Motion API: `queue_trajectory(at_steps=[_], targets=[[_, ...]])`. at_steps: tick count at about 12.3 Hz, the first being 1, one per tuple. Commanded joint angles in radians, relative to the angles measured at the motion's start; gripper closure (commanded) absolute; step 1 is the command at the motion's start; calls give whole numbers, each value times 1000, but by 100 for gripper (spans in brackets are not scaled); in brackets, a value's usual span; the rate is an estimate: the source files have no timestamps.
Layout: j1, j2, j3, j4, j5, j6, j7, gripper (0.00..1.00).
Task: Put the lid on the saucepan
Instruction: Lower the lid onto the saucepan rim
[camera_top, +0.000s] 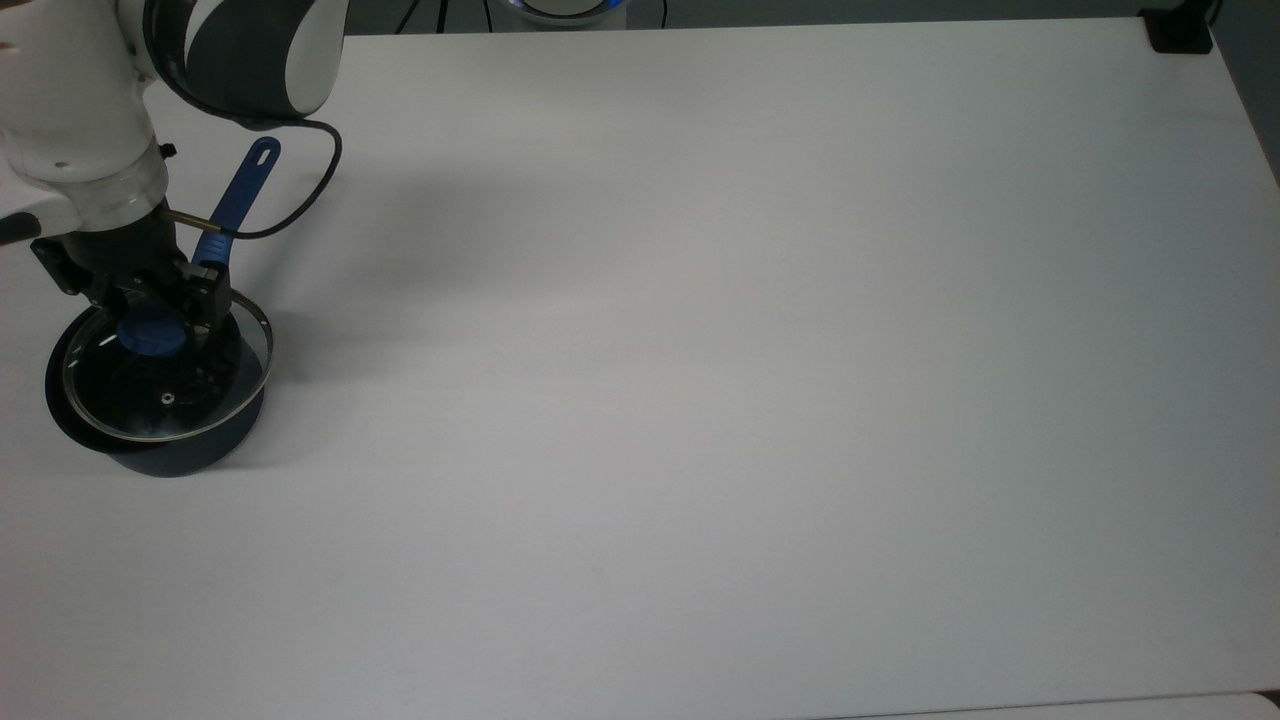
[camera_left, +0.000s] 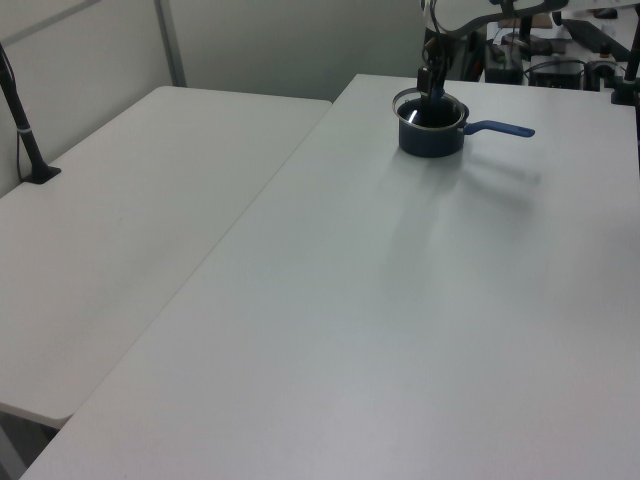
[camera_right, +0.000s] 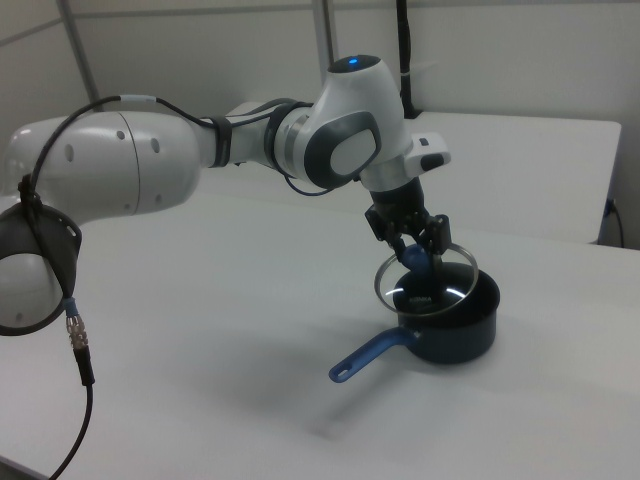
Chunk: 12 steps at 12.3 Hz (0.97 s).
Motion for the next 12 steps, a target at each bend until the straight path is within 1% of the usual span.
queue_trajectory(at_steps=[1, 4, 12], targets=[[-5, 24, -10, 32, 22, 48, 35, 49], [-17, 25, -10, 32, 36, 48, 32, 49], [-30, 47, -9, 35, 39, 81, 34, 49]])
